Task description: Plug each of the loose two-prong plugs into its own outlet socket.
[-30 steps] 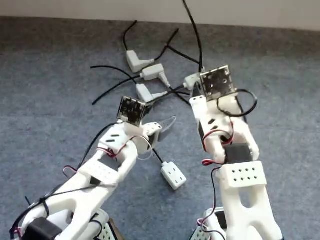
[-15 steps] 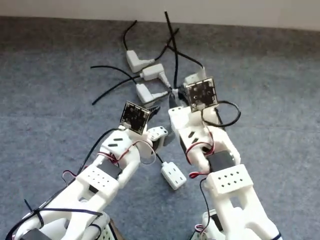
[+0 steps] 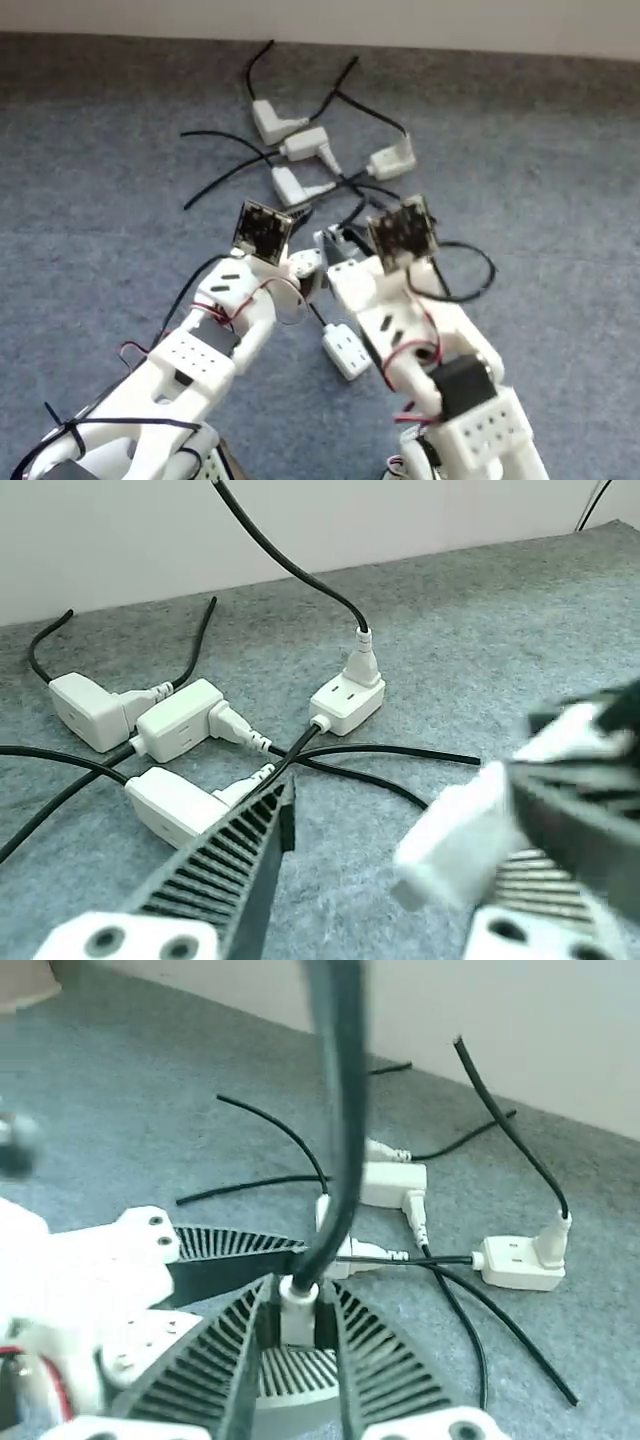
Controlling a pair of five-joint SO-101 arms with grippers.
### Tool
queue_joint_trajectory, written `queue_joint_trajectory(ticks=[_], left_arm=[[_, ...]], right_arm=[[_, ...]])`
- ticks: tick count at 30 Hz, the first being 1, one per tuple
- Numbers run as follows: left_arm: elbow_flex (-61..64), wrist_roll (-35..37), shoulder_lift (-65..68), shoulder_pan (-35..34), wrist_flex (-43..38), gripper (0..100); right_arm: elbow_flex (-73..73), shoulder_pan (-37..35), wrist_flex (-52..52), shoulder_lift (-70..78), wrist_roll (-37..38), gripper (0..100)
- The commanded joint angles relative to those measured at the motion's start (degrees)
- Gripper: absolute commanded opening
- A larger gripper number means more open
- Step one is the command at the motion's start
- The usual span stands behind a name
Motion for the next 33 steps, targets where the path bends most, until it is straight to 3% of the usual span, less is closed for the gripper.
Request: queue_joint_trajectory(ticks=[1, 12, 33], left_arm=[[-0.6, -0.2, -1.3, -1.0, -0.2, 29], [-0.5, -0.2, -1.3, -1.9, -0.2, 29], [-0.7, -0.2, -1.3, -2.6, -0.2, 29]], right_arm=[[-0.4, -1.2, 5.0, -8.5, 0.4, 1.2], [-0.7, 2.2, 15.0, -11.4, 4.3, 1.2], [-0.7, 2.9, 20.9, -11.4, 6.7, 1.2]])
